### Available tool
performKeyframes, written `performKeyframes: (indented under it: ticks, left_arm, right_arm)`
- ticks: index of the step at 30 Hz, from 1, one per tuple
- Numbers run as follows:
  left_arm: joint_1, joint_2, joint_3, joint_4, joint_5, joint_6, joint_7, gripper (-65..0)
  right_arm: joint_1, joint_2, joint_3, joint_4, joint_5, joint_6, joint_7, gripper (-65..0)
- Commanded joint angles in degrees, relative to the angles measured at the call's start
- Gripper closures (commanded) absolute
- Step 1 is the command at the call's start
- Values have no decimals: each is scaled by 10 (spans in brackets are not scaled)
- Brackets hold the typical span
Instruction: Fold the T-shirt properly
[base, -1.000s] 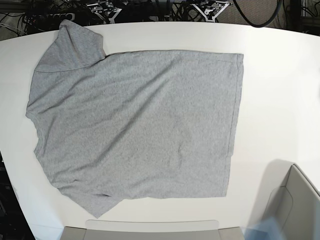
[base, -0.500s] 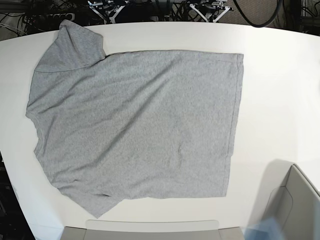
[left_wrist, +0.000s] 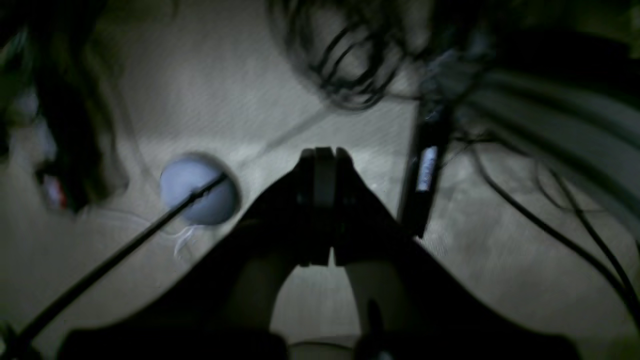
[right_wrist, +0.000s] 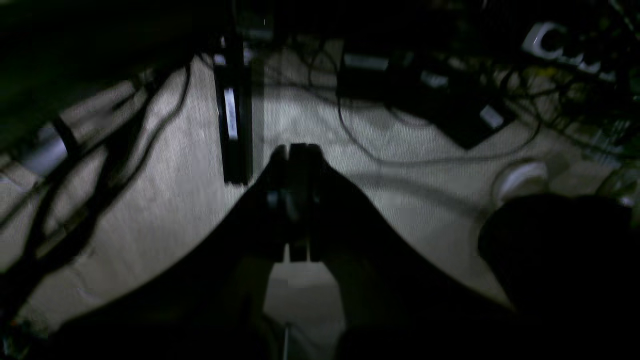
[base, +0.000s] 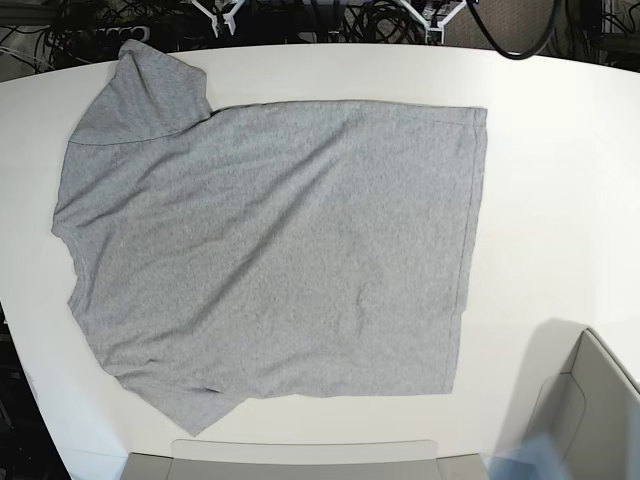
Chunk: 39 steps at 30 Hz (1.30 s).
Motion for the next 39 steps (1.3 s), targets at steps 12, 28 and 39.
performKeyframes:
  ticks: [12, 28, 39]
  left_arm:
    - [188, 0, -146, 284, -3, -231, -65, -2]
    - [404, 1, -177, 514, -4, -231, -39, 0]
    - [519, 62, -307, 875, -86, -232, 23, 0]
  right_arm:
    - [-71, 24, -31, 67, 1, 3, 1, -4]
    - [-242, 119, -117, 286, 60, 2, 1, -4]
    - [-377, 160, -117, 490, 132, 0, -3, -3]
